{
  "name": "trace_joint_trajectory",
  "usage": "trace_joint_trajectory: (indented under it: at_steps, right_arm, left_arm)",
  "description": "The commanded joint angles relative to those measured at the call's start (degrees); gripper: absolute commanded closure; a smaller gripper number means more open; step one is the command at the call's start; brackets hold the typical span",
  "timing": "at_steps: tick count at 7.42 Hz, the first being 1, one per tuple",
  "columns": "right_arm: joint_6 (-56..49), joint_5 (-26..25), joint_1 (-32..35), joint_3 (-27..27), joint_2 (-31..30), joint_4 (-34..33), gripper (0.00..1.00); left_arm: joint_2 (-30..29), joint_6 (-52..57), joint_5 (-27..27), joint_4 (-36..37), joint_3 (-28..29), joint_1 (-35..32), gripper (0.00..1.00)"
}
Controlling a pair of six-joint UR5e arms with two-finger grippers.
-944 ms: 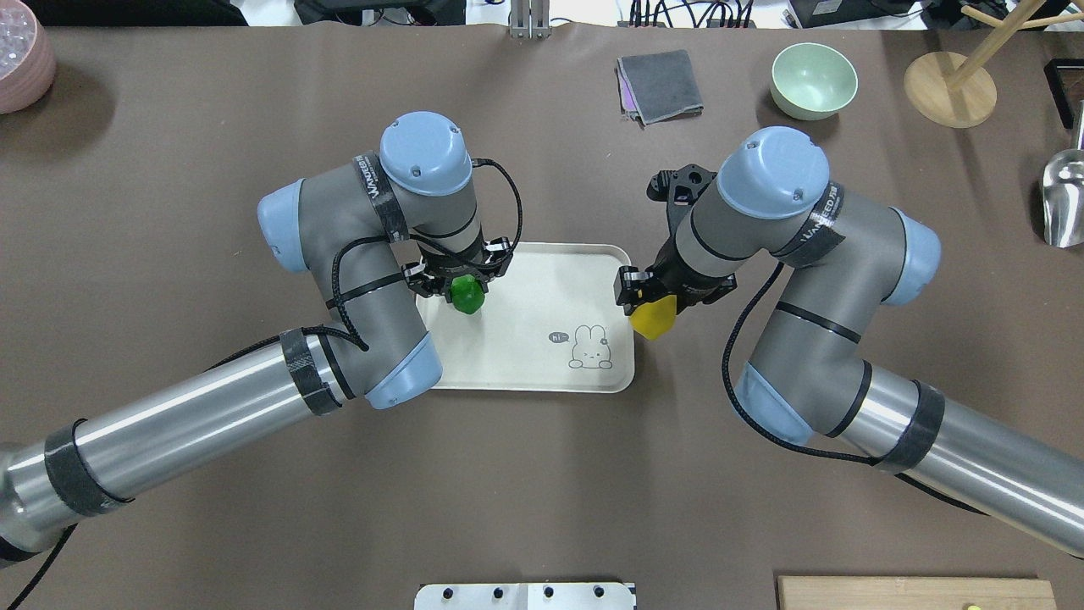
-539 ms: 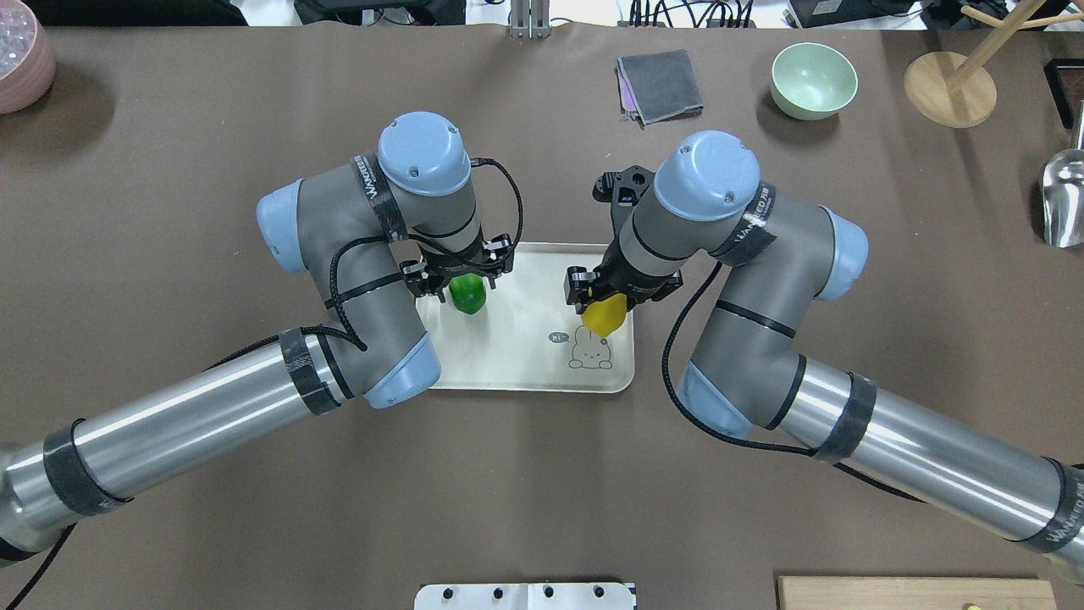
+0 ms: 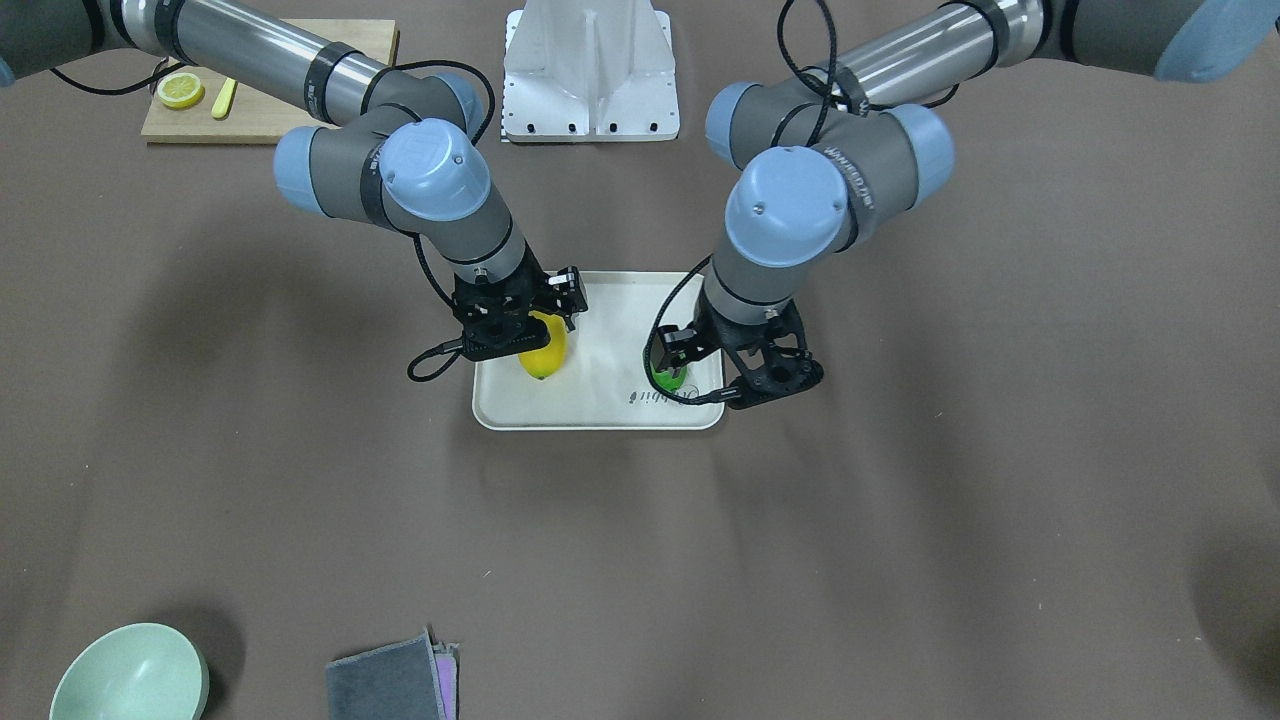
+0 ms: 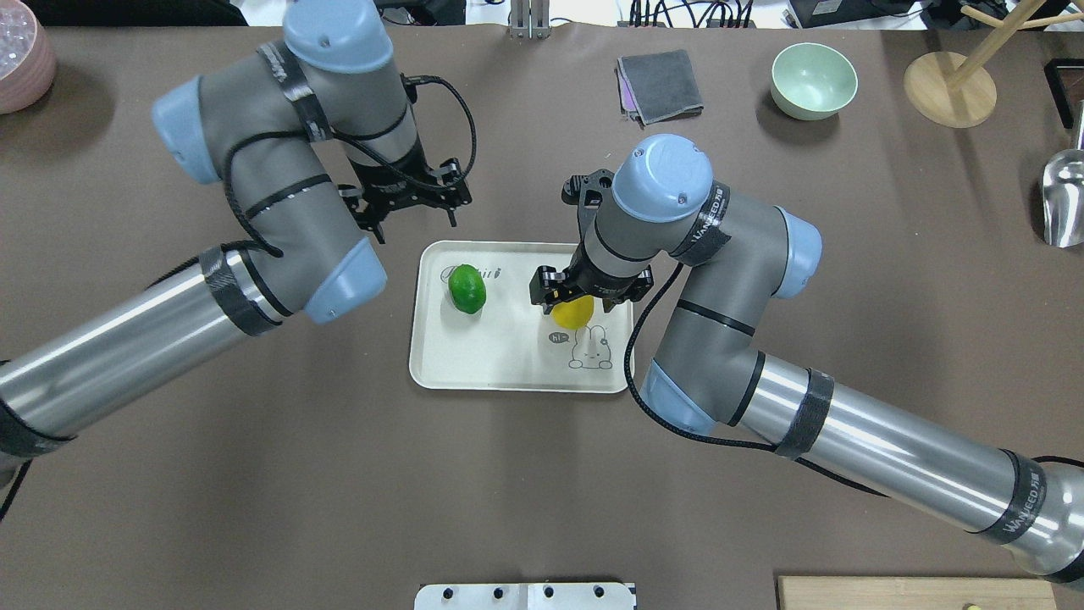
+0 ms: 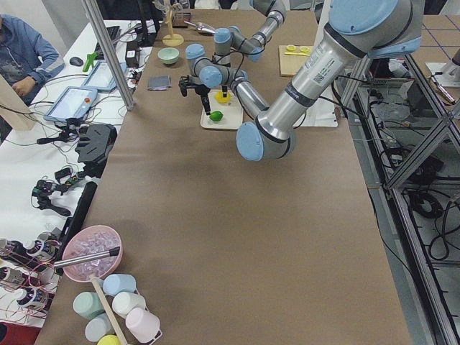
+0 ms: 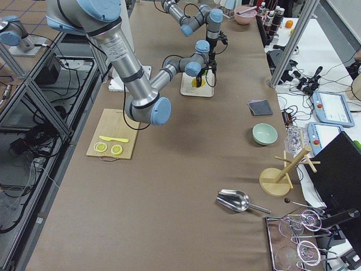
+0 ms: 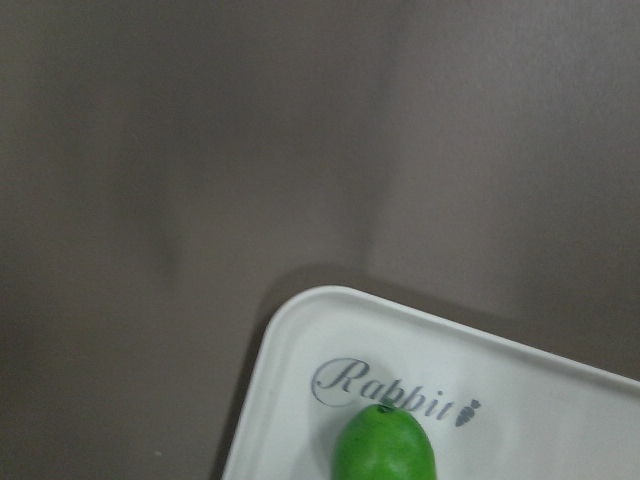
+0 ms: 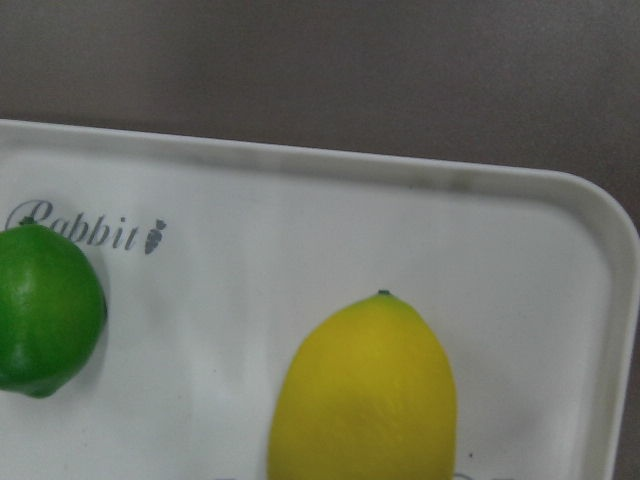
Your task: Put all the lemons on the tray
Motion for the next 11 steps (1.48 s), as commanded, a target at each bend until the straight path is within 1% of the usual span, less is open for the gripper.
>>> trace_joint_trajectory:
  at_steps: [1, 2, 3, 4, 5, 6, 7, 8, 9, 10, 11]
  right_arm:
    - [0.1, 0.5, 1.7, 1.6, -0.4, -0.7, 0.00]
    - [0.2, 0.5, 4.6, 3.7, -2.5, -1.2, 0.00]
    - [-0.5, 0.3, 7.6, 7.3, -5.3, -5.6, 0.00]
    - [-1.1, 0.5, 10.7, 10.4, -5.9, -11.8, 0.00]
    - [-4.0, 0.1, 13.8, 13.5, -6.4, -18.2, 0.00]
    - [-10.8, 0.0, 16.5, 17.1, -7.6, -25.7, 0.00]
    - [-18.5, 0.0, 19.5, 20.3, -10.5, -29.6, 0.00]
    - [-27.1, 0.4, 23.4, 21.9, -15.2, -29.8, 0.00]
    - [-35.7, 1.0, 28.3, 22.2, -19.0, -29.9, 0.00]
    - [-44.0, 2.2, 33.8, 21.8, -22.1, -30.4, 0.00]
    - [-50.8, 4.9, 39.7, 19.9, -24.9, -30.4, 0.00]
  left_arm:
    - [8.1, 14.7, -4.2, 4.0, -4.6, -6.7, 0.02]
    - [11.8, 21.2, -4.9, 3.5, -4.6, -9.4, 0.02]
    - [15.6, 29.3, -5.0, 3.4, -4.3, -11.9, 0.02]
    - [18.2, 34.6, -5.1, 2.7, -3.7, -13.9, 0.02]
    - [19.7, 35.9, -5.2, 1.4, -3.9, -15.4, 0.02]
    - [23.0, 37.9, -9.0, -0.1, -3.9, -18.1, 0.02]
    - [27.3, 45.5, -11.0, -0.9, -3.8, -22.0, 0.02]
    - [29.4, 50.6, -12.8, -0.2, -3.9, -26.4, 0.02]
    - [32.9, 55.3, -15.5, -0.2, -4.3, -30.8, 0.02]
    - [36.3, 62.5, -15.9, 0.0, -4.3, -34.1, 0.02]
    - [36.8, 66.3, -15.8, 2.5, -4.9, -37.2, 0.02]
